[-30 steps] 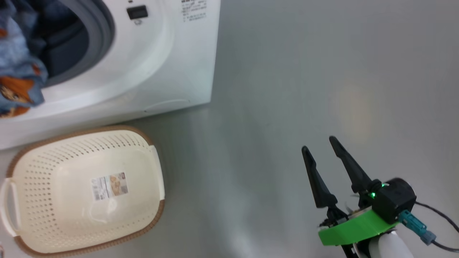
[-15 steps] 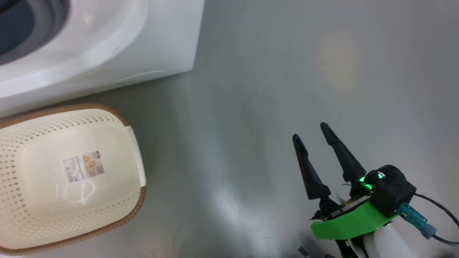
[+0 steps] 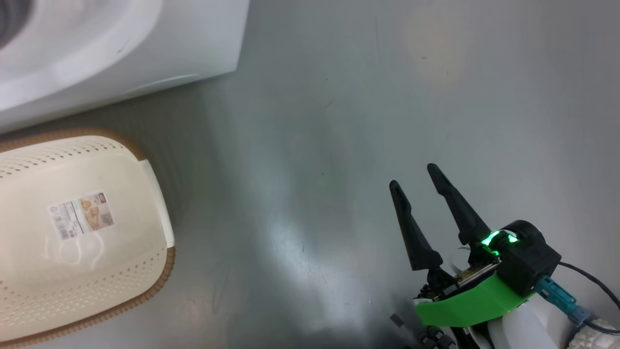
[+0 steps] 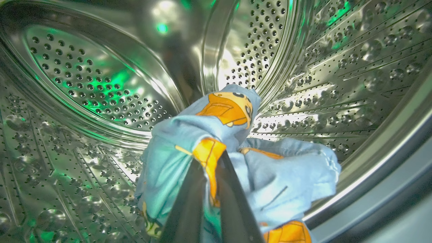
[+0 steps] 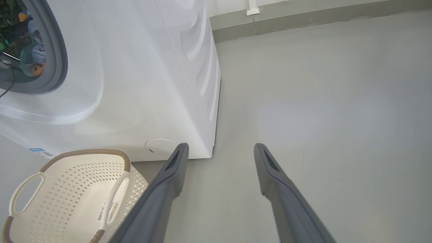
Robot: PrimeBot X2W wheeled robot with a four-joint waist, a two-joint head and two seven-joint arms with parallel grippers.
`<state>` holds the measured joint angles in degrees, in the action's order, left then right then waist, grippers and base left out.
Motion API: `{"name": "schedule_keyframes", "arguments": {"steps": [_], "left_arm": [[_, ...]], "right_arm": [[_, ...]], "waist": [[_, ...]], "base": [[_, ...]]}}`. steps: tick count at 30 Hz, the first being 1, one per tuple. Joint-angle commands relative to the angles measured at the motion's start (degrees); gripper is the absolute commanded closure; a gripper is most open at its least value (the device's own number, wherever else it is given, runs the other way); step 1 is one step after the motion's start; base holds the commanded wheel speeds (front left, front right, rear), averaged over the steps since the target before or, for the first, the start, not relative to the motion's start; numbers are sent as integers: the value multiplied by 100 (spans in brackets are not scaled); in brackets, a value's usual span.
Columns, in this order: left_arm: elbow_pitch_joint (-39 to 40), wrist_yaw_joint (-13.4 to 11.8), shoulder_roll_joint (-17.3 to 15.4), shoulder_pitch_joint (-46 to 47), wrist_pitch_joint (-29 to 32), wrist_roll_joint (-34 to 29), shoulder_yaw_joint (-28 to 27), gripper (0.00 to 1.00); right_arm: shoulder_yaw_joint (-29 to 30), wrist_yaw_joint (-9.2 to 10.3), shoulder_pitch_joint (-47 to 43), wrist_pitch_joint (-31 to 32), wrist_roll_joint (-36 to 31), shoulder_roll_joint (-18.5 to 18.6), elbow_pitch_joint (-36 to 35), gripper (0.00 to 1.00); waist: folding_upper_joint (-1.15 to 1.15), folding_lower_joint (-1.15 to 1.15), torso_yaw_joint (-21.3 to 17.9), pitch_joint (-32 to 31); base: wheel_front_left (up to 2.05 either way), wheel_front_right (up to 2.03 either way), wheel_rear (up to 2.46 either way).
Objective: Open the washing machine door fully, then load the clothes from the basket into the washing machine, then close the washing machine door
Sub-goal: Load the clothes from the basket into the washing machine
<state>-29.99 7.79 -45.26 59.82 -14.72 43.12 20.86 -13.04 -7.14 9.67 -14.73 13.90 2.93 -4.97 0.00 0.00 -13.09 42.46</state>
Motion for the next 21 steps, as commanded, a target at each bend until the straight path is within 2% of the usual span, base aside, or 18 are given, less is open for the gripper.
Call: {"name": "schedule_keyframes", "arguments": {"steps": [1,12,21], "left_arm": [[-2,-31,-446,196,-28,72,-90,100],[-284,-31,-723,1212,41,245,747,100],[-386,-31,-885,1854,54,374,1227,100]], "right_arm": [[-184,-35,-54,-27,59,-5,-145,0],[-353,-35,-76,-27,118,-5,-193,0],[-485,-35,-136,-27,203,-5,-242,0]], "waist": [[0,0,-50,93],[0,0,-178,354],[0,0,-345,489]], "base": [[0,0,0],[0,0,0],[0,0,0]]}}
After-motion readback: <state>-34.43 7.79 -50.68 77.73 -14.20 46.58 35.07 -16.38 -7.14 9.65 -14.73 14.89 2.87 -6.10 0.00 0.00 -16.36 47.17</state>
